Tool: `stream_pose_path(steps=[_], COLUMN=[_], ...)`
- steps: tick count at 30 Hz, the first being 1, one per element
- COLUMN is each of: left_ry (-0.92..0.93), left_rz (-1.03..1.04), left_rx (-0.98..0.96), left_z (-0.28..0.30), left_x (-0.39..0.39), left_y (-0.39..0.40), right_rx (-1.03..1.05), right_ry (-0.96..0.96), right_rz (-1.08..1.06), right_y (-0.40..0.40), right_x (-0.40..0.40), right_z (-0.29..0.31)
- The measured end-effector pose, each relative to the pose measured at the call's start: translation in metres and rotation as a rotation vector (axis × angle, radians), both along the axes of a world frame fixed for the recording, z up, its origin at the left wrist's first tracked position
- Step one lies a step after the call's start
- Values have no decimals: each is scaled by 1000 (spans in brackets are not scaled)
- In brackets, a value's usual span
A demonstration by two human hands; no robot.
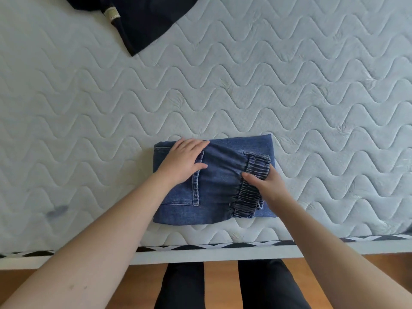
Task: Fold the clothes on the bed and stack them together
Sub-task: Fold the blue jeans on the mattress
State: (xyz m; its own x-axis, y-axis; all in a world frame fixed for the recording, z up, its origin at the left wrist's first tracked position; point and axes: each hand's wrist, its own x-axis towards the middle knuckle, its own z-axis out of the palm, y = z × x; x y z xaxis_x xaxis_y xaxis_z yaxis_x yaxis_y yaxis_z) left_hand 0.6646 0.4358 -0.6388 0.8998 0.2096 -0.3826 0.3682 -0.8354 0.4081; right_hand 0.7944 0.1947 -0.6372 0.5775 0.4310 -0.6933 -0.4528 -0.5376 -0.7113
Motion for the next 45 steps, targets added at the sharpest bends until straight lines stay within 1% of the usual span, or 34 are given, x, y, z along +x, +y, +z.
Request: stream_pose_path(steps=[4,7,9,11,16,19,21,23,24,26,27,28,30,34,38,41,45], left_ry=[-88,-67,-48,-34,47,104,112,55,-14,-203,-275,-309,-273,-101,-85,-71,41], left_rz=[-144,-126,-89,-67,-31,-44,-40,-48,-65,-107,-129,-144,-131,-110,-115,-102,-123], left_rx=[11,-50,-100,-101,90,221,267,324,380,444,428,401,362,338,393,402,375], left_z=[0,-3,-8,-13,-29,-36,-38,-34,-32,-33,-35,-37,-42,-53,-75,-82,-77], left_x=[16,26,30,32,40,45,45,44,41,30,23,16,7,8,8,10,13], left_y=[0,-2,-3,-5,-12,-23,-27,-28,-30,-37,-43,-48,-58,-65,-67,-68,-69], right_rx=[45,55,29,-16,-194,-288,-350,-424,-454,-435,-404,-376,-356,-418,-403,-399,-335], right_ry=[-6,-15,-38,-77,-299,-410,-524,-723,-827,-997,-1060,-1104,-1105,-989,-987,-965,-862], right_rz=[-17,-16,3,31,96,178,228,315,362,445,492,542,622,707,723,735,753], right_y=[-4,-3,-2,1,13,14,14,14,15,16,18,20,26,26,23,25,26], right_x=[4,6,8,10,20,20,17,10,7,0,-5,-9,-13,-13,-10,-8,1], right_z=[10,13,13,11,-6,-18,-21,-20,-19,-19,-20,-22,-29,-49,-70,-75,-69])
